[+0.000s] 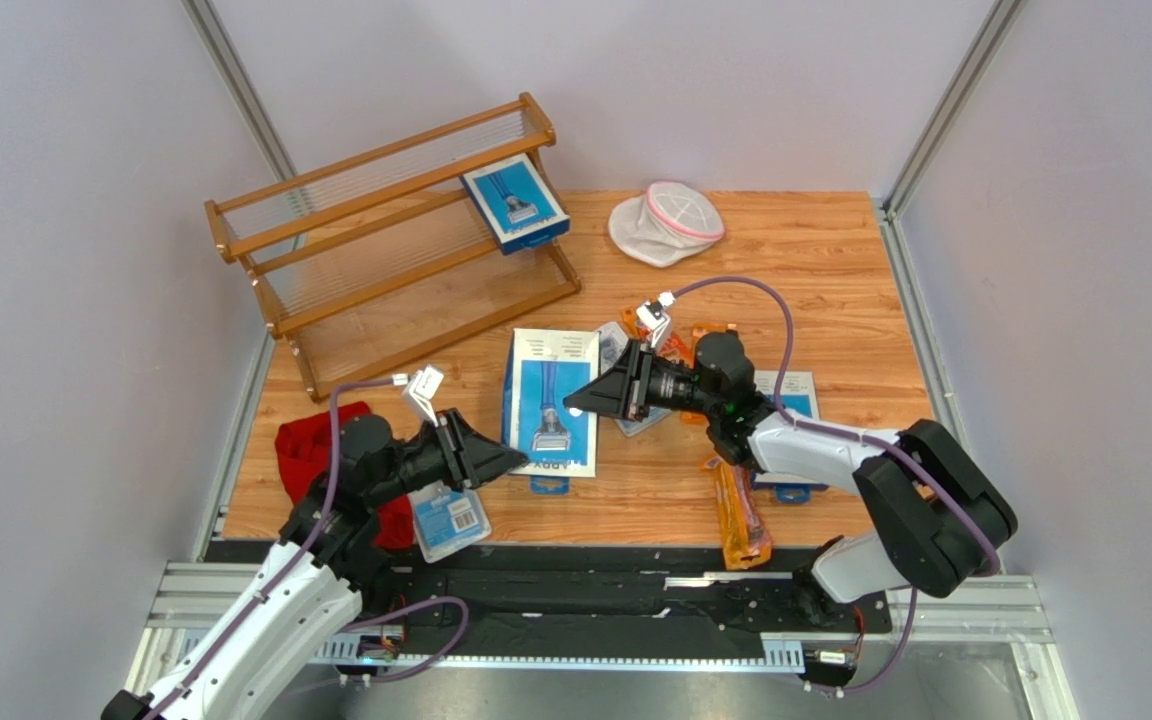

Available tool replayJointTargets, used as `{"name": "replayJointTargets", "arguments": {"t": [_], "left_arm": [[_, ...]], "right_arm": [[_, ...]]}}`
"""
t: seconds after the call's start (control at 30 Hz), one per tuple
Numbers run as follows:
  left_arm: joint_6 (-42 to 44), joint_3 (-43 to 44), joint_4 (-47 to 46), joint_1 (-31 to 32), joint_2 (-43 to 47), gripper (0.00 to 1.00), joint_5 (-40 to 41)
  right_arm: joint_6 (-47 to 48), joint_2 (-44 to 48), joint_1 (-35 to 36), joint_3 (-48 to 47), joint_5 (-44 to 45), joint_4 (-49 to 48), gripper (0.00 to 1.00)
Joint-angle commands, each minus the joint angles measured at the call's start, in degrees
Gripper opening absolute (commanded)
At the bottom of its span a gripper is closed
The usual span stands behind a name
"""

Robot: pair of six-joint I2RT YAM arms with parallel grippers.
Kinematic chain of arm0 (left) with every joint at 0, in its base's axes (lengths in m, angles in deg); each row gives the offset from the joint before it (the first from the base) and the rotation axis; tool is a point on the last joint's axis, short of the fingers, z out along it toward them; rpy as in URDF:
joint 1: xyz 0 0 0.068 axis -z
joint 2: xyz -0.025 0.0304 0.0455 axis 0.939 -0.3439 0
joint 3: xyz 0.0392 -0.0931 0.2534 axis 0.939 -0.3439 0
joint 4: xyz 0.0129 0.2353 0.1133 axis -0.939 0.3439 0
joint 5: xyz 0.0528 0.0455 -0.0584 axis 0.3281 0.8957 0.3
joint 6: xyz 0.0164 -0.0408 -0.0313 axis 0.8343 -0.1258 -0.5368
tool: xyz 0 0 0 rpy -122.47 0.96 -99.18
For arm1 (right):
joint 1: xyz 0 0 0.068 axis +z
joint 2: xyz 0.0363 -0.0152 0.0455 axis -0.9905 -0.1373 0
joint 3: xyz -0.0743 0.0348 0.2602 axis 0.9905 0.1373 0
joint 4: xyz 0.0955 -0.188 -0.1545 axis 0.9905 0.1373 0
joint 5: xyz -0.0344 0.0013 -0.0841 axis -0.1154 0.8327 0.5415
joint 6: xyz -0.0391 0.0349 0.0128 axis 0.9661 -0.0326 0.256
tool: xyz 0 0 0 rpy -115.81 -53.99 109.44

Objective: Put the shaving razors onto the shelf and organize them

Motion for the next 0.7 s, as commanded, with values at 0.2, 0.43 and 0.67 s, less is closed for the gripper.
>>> {"name": "replayJointTargets", "arguments": {"t": [0.2,0.43,0.67], "left_arm": [[-1.78,0.16,-1.93,0.16,1.70,0.00,1.28],[-3.63,0.25,-2.55,0.16,2.50,0.00,3.30],[-7.05,0.07,-4.04,0.16,2.41,0.00,6.46]], "right_arm": [[8.03,12.63,-1.01,2.04,13.14,12.63,0.84],[12.17,27.49,-1.01,5.82,27.73,25.11,1.00],[12.87,35.23,-1.10,7.94,35.48,29.52,1.00]]}}
